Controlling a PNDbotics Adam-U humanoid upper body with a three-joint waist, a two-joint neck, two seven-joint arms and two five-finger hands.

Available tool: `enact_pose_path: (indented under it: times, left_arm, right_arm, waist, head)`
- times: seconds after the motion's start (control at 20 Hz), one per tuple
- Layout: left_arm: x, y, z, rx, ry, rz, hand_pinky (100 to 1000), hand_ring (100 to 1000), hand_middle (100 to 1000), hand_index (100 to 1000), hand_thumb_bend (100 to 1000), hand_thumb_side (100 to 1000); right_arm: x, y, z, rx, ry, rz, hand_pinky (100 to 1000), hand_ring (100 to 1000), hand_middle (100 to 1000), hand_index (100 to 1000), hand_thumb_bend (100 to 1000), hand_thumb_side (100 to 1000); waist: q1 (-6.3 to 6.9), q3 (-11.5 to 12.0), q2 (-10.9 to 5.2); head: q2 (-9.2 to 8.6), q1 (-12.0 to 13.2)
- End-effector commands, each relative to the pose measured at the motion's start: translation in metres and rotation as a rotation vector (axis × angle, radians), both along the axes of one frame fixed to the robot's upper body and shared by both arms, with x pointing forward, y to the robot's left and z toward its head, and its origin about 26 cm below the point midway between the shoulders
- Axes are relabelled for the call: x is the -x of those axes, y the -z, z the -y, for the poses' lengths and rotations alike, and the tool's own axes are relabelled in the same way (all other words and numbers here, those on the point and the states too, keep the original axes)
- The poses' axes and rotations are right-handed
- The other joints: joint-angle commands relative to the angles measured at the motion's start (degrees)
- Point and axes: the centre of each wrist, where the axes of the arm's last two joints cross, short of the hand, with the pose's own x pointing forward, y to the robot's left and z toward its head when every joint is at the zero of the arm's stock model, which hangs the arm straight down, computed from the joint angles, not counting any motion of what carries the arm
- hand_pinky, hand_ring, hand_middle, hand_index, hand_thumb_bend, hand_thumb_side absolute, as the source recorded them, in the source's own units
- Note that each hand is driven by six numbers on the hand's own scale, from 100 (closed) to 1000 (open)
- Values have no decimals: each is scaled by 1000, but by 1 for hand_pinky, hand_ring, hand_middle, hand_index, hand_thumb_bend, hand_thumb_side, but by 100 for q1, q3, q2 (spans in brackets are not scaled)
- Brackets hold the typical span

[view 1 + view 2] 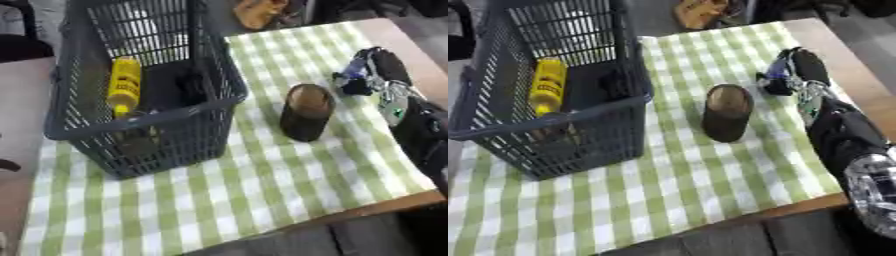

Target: Pick up objects on the table and place them in the box.

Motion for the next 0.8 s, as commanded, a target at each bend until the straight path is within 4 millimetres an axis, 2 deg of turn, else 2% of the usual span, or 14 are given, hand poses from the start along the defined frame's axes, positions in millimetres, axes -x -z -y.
enact_pose_path:
  times: [0.05, 0.35, 0.45, 0.6, 0.8]
  left_arm:
    - [-2, -8, -1, -4, 3, 27, 373, 804, 745, 759, 398, 906]
    - [-2, -6, -1, -5, 9, 21, 373, 804, 745, 759, 397, 906]
    - [-1, -6, -1, -6, 10, 20, 373, 804, 745, 759, 397, 906]
    - [-1, -5, 0, -8, 13, 18, 374, 804, 745, 759, 397, 906]
    - [-1, -5, 0, -9, 15, 15, 374, 804, 745, 759, 397, 905]
  right_arm:
    - [-11, -43, 0, -13, -48, 120, 100, 254, 273, 468, 100, 100]
    - [-31, -120, -47, -106, -308, 287, 100, 257, 270, 454, 100, 100]
    - [-32, -135, -59, -129, -368, 307, 100, 270, 277, 455, 100, 100]
    - [-38, -165, -103, -156, -557, 368, 100, 278, 285, 457, 100, 100]
    - [-37, -192, -143, -190, -727, 408, 100, 287, 292, 461, 100, 100]
  waist:
    - [18, -7, -83]
    - [9, -21, -113]
    - [7, -19, -120]
    - [-3, 13, -150]
    - [-7, 39, -183]
  head:
    - [-68, 25]
    - [-42, 0]
    - [-37, -5]
    - [-26, -43]
    - [-38, -77]
